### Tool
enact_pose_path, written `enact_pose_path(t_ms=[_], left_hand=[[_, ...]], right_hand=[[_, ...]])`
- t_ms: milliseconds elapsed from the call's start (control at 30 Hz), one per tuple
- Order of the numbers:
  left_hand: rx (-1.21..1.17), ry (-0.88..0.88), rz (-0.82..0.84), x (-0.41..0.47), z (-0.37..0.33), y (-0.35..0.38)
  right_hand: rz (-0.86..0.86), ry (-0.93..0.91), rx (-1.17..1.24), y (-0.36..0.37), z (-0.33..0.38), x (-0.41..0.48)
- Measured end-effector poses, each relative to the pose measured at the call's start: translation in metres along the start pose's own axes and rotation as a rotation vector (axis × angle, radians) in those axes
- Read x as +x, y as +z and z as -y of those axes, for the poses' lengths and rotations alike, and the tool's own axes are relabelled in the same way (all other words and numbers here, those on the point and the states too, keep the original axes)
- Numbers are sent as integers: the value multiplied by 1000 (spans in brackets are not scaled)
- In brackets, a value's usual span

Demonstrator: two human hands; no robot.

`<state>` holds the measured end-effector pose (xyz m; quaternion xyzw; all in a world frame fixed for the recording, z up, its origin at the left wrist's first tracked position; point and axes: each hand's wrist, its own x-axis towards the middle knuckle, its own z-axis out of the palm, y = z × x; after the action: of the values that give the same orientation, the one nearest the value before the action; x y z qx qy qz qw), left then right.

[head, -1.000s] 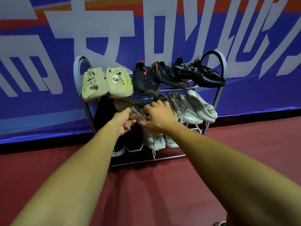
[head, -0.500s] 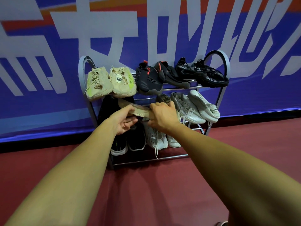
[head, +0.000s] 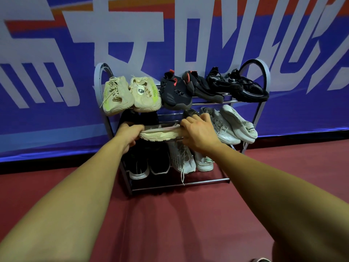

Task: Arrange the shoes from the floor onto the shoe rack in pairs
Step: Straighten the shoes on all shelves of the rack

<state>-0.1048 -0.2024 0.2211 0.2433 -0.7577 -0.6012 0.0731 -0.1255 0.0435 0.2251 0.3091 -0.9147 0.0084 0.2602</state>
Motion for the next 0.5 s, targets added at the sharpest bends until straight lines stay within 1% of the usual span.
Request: enact_pose_path(t_ms=[67, 167, 267, 333, 400, 500], left_hand=[[0, -47, 66, -5, -4, -1], [77, -113, 205, -14, -9, -5], [119, -219, 382, -22, -13, -5], [141, -257, 478, -24, -15, -4], [118, -280, 541, -24, -15, -2], [-2, -323, 569, -21, -15, 0]], right_hand=[[18, 17, -37, 7, -4, -4], [-21, 53, -95, 11, -6, -7], [-68, 107, -142, 13, -9, -7], [-71, 167, -163, 14, -11, -6], [-46, 229, -166, 14, -11, -6], [9, 328, -152, 12, -9, -8]])
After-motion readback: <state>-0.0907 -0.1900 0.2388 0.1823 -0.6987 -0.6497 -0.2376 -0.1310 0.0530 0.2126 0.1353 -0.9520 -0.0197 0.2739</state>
